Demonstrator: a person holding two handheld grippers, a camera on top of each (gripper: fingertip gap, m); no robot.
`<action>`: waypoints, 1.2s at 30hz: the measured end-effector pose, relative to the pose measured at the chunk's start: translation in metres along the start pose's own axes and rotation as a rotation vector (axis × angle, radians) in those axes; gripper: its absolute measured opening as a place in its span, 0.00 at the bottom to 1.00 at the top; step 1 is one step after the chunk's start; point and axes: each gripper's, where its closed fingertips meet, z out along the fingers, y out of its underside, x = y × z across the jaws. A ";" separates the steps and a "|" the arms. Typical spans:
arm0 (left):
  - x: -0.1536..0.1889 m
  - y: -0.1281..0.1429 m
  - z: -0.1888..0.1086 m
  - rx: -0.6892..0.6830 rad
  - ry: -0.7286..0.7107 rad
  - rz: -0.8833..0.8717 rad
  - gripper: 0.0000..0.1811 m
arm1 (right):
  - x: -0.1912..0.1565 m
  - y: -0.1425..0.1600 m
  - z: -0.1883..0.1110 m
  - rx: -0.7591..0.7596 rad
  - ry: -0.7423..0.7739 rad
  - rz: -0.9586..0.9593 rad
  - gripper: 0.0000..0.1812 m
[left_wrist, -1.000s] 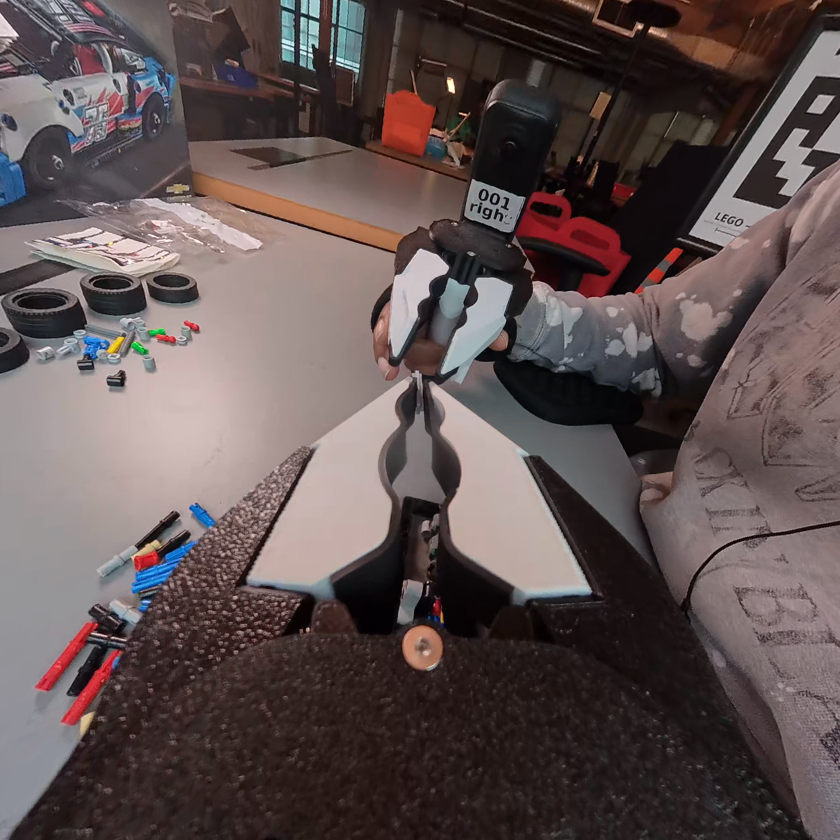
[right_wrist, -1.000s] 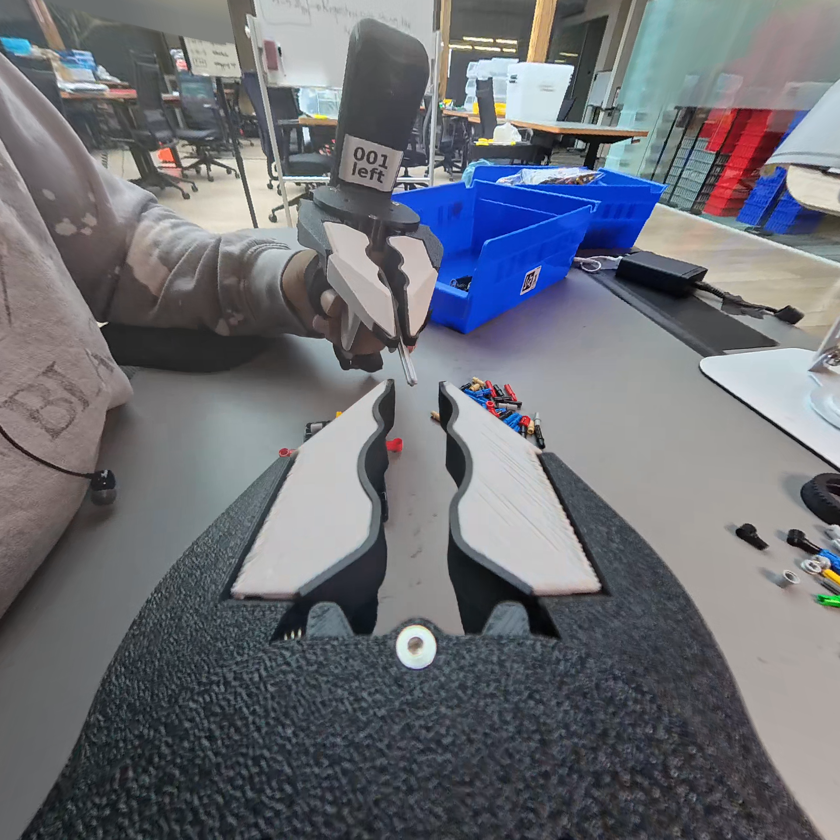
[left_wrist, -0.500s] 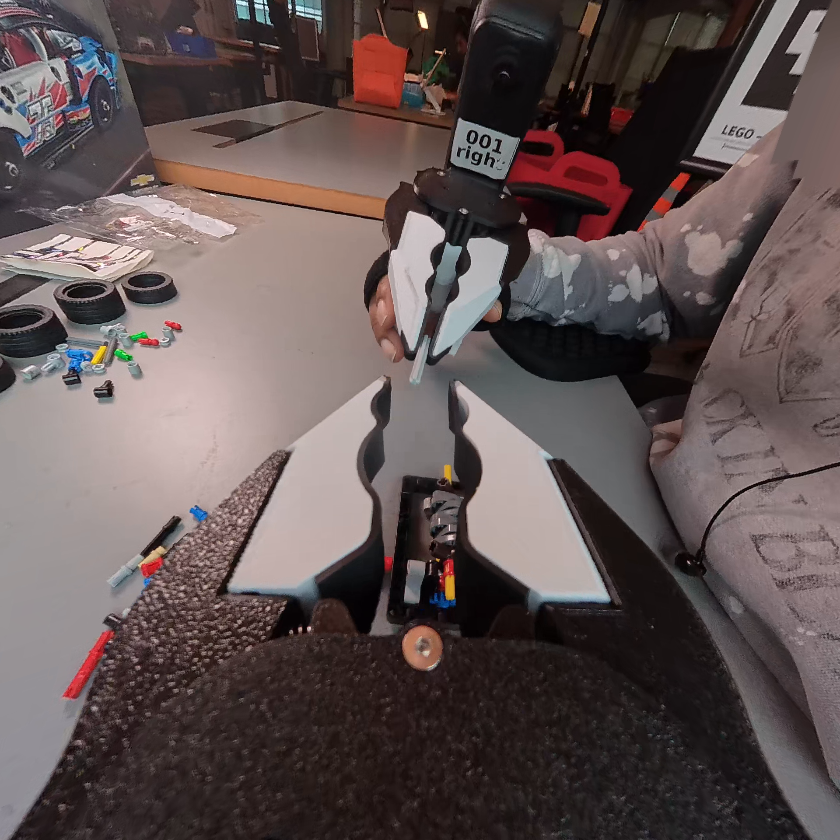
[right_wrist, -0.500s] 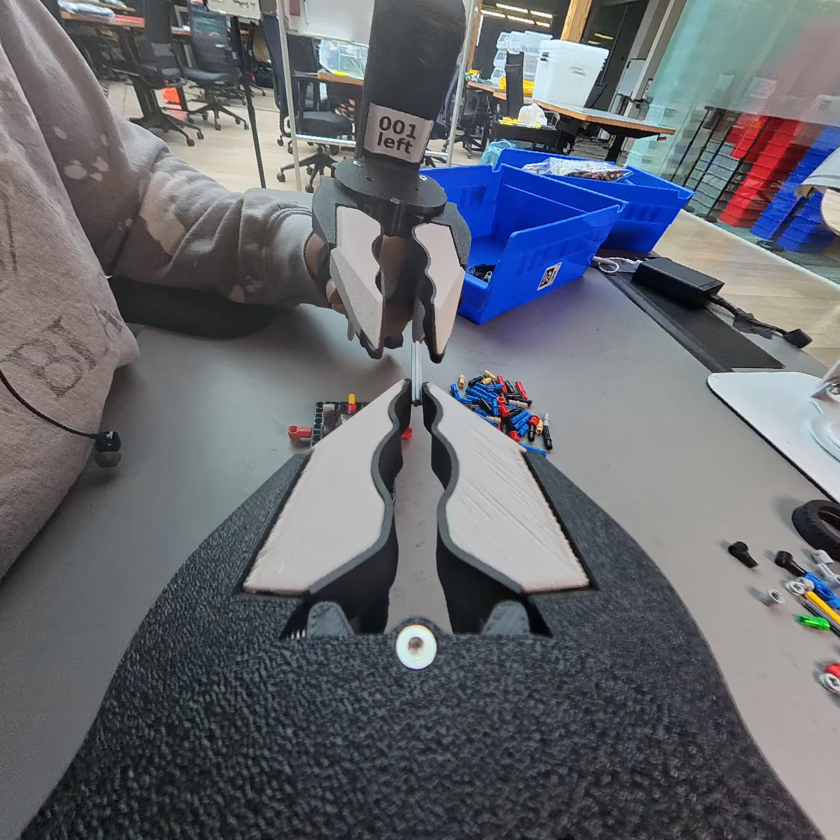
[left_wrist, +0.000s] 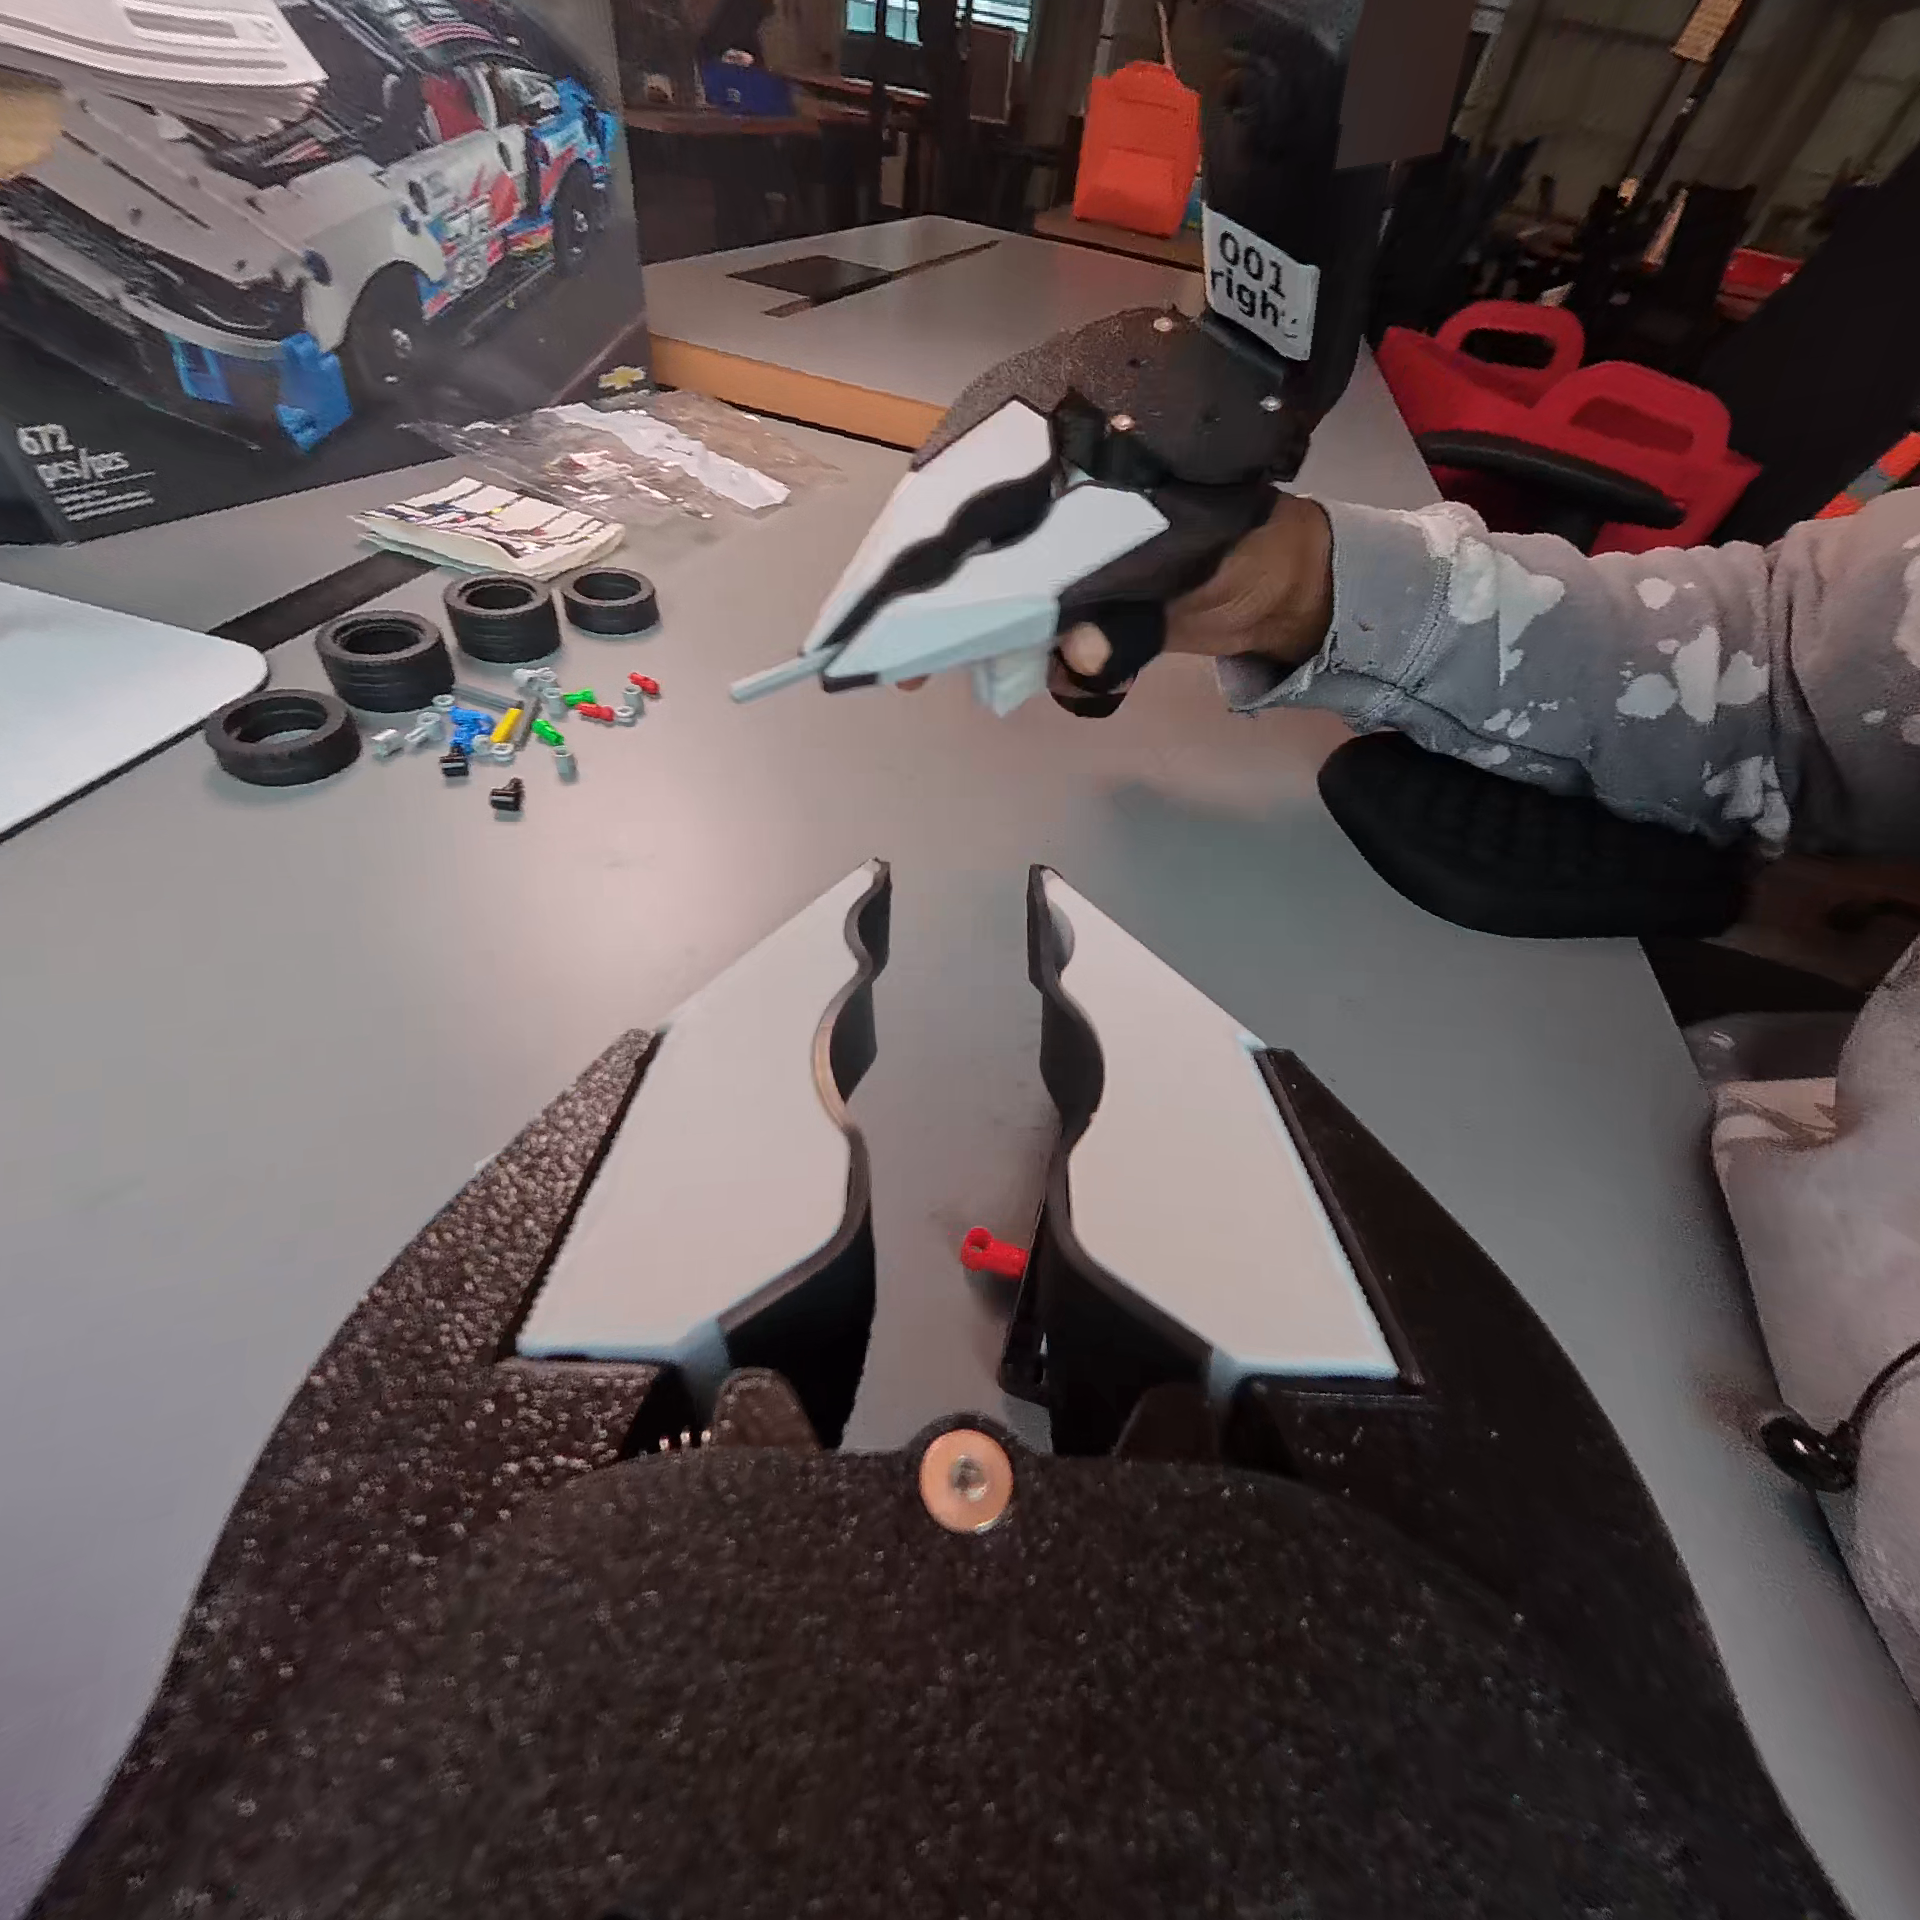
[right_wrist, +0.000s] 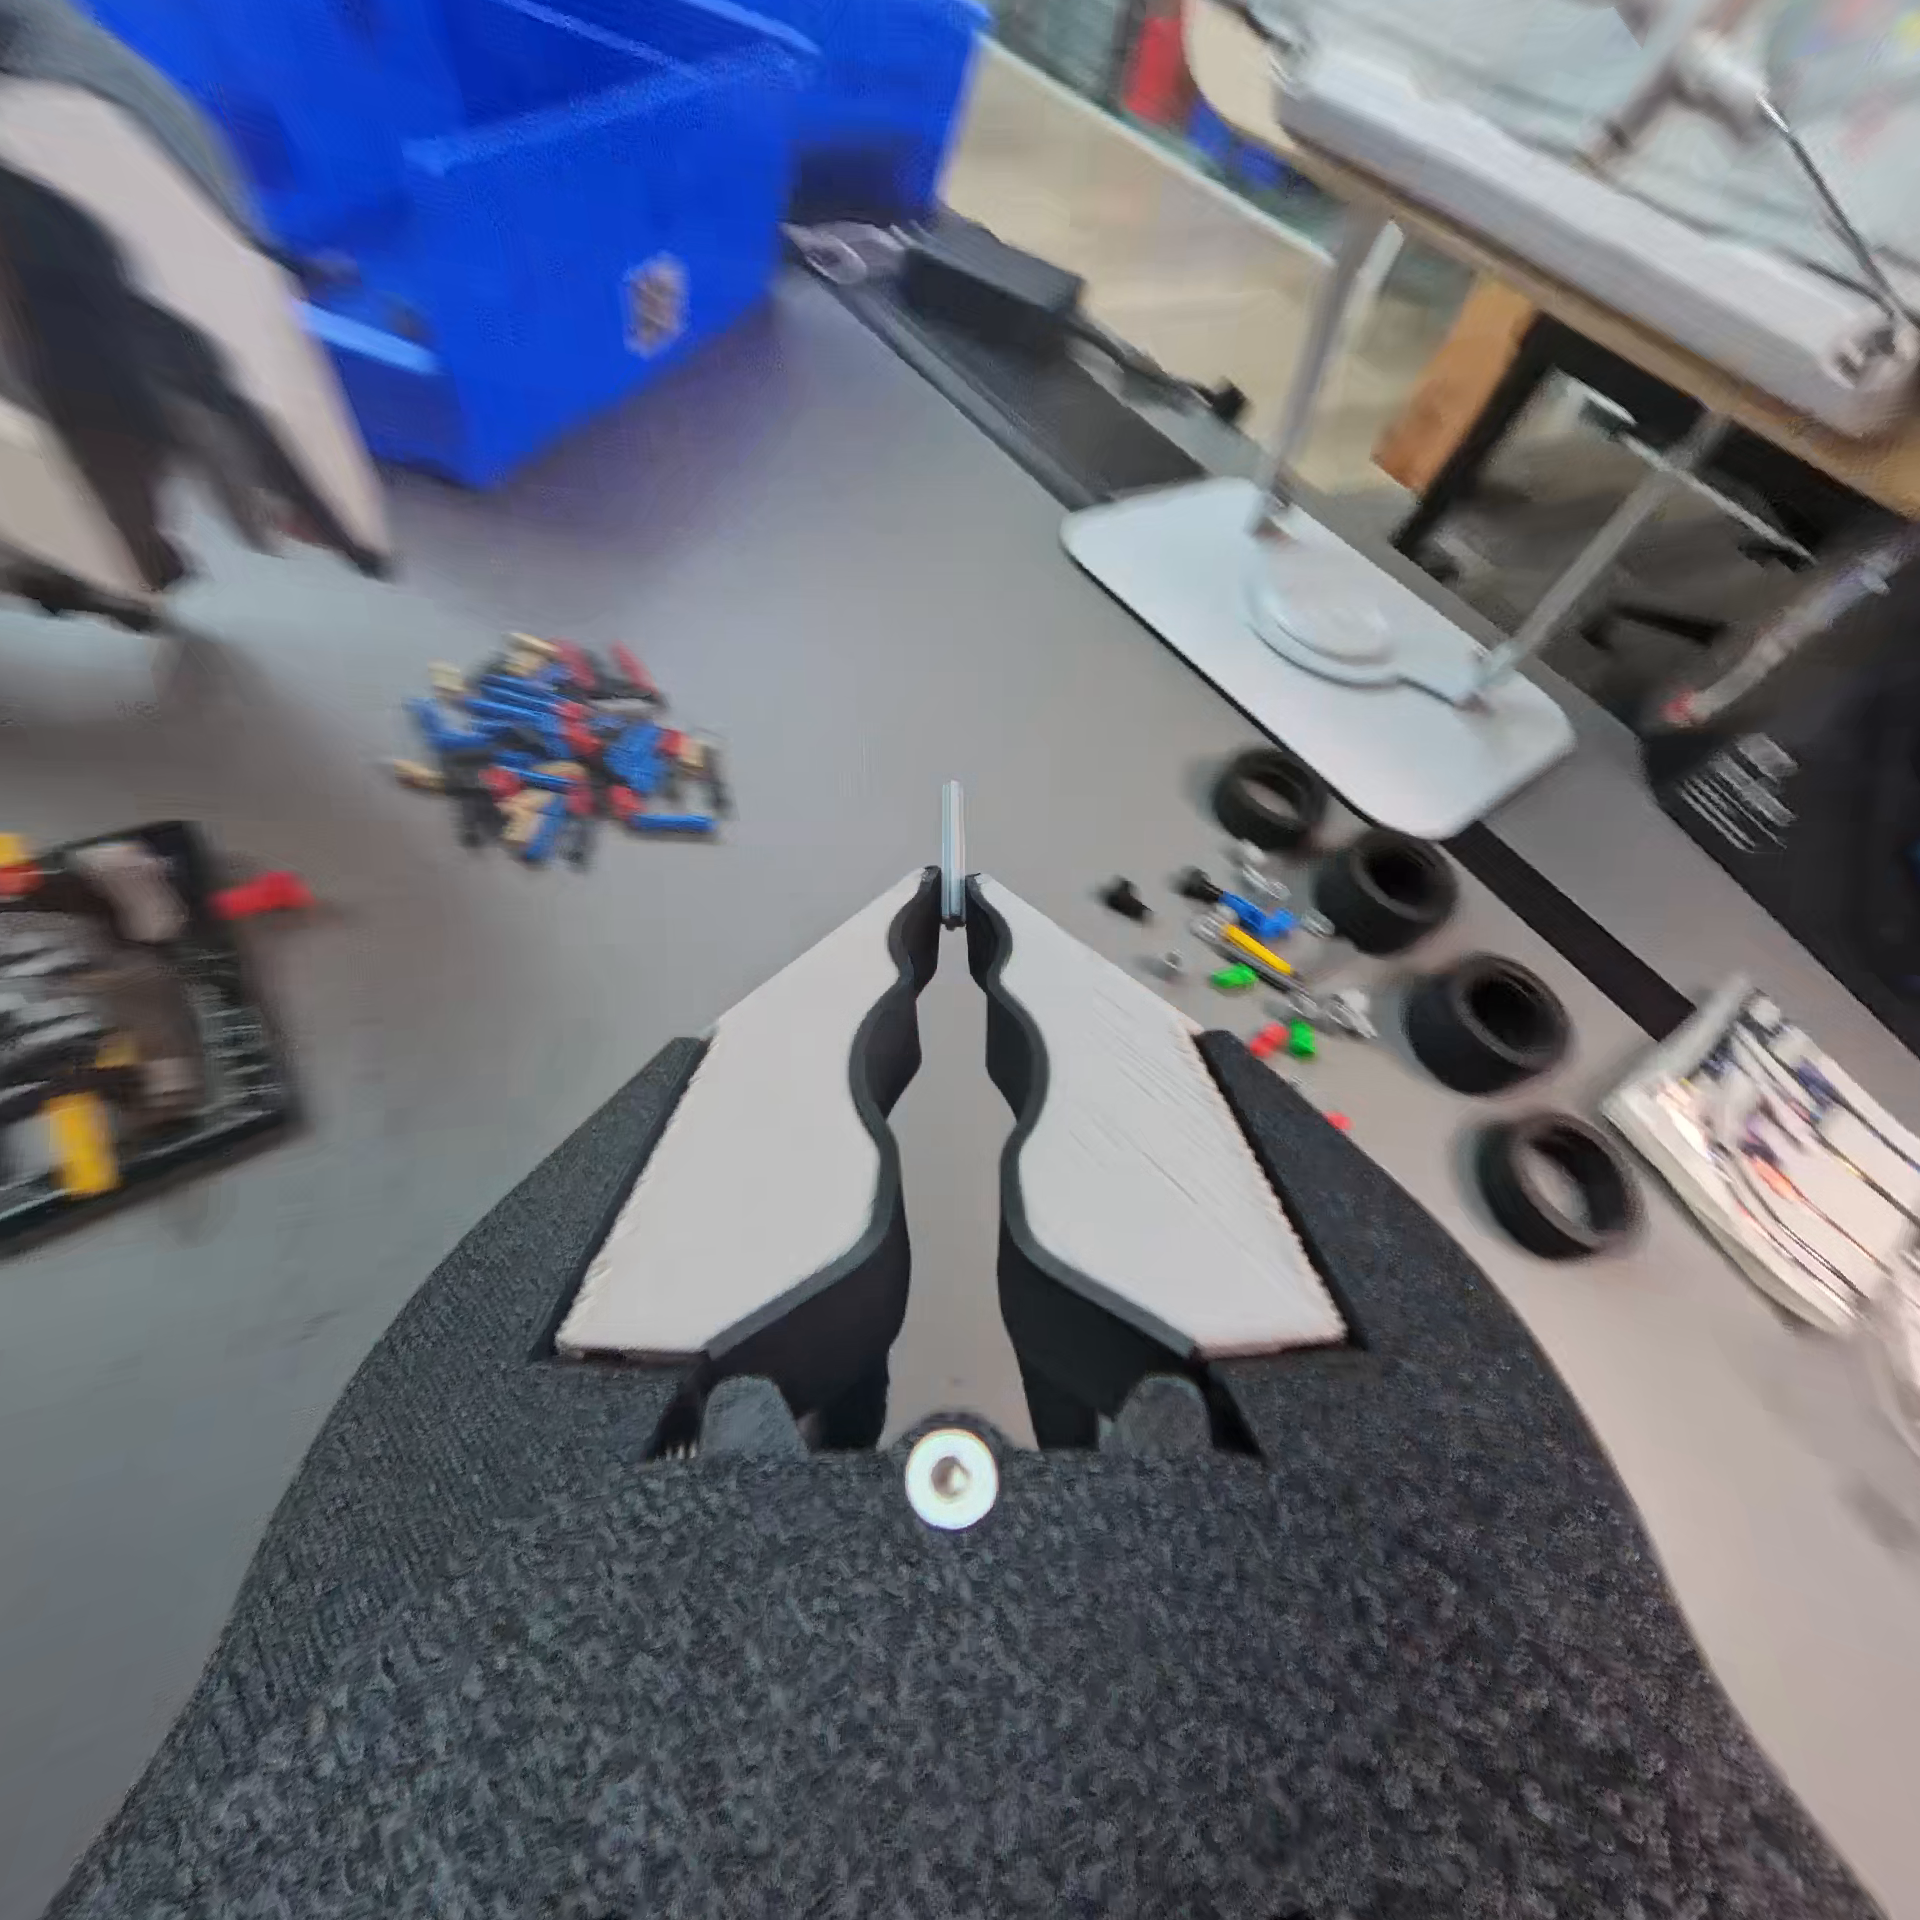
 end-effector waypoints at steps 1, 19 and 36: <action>-0.006 -0.001 -0.002 0.008 -0.027 -0.006 0.16 | 0.026 0.013 0.007 -0.082 0.083 0.014 0.02; -0.036 0.004 -0.010 0.001 -0.145 -0.029 0.20 | 0.101 0.053 0.053 -0.398 0.304 0.078 0.13; 0.002 0.038 -0.013 -0.219 0.129 0.038 0.23 | -0.099 0.011 -0.037 -0.055 -0.435 -0.100 0.09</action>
